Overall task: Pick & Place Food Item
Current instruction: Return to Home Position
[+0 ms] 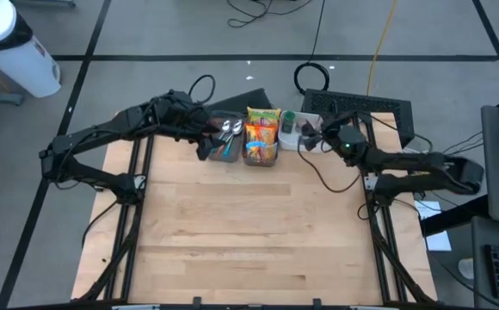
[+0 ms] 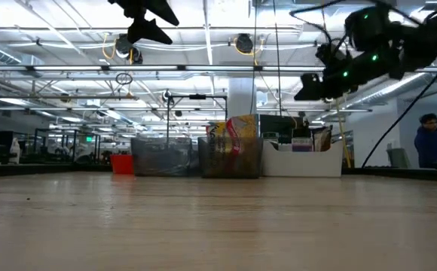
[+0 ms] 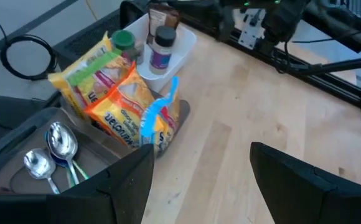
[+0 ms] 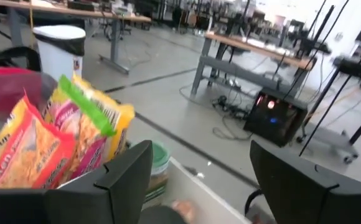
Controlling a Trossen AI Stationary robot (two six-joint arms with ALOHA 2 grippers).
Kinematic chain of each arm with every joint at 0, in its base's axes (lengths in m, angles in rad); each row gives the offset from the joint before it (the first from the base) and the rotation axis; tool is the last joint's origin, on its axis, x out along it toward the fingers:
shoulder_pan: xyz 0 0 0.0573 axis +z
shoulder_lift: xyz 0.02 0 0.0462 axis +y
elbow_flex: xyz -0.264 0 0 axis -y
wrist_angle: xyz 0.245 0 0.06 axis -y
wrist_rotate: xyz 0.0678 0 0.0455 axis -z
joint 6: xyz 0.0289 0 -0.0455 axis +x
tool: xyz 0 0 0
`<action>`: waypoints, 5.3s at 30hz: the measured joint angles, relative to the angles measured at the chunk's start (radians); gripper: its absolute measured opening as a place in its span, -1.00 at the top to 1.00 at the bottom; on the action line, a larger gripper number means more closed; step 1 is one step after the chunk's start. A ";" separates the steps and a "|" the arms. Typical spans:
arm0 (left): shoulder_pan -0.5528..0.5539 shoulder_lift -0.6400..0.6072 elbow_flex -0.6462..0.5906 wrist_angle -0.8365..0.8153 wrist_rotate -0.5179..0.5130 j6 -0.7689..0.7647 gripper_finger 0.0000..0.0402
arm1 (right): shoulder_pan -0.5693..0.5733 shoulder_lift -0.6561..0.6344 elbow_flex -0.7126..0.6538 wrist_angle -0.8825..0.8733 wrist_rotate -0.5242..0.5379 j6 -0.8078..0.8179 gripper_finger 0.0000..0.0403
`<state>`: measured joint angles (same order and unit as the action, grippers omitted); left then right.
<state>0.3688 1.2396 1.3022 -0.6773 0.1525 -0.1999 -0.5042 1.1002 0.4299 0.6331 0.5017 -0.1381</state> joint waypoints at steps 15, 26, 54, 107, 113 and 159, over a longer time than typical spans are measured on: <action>0.083 -0.116 0.002 0.170 0.135 0.042 -0.25 | 0.248 -0.293 0.353 -0.465 -0.008 -0.021 0.05; 0.160 -0.499 -0.129 0.174 0.138 0.045 0.36 | 0.355 -0.496 0.437 -0.679 -0.005 0.163 0.79; 0.176 -0.945 -0.629 0.399 0.162 -0.196 0.57 | 0.461 -1.080 0.046 -0.807 -0.046 0.455 1.00; 0.173 -1.229 -0.910 0.484 0.416 -0.238 0.58 | 0.460 -1.050 -0.414 -0.583 -0.323 0.502 1.00; 0.173 -1.230 -0.997 0.532 0.202 -0.281 0.58 | 0.460 -1.048 -0.414 -0.581 -0.323 0.455 0.99; 0.166 -1.205 -1.257 0.626 -0.020 -0.349 0.57 | 0.460 -1.045 -0.415 -0.532 -0.321 0.459 0.98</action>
<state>0.5350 0.0343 0.0456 -0.0511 0.1324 -0.5491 -0.0444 0.0555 0.0153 0.1008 0.1811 0.3206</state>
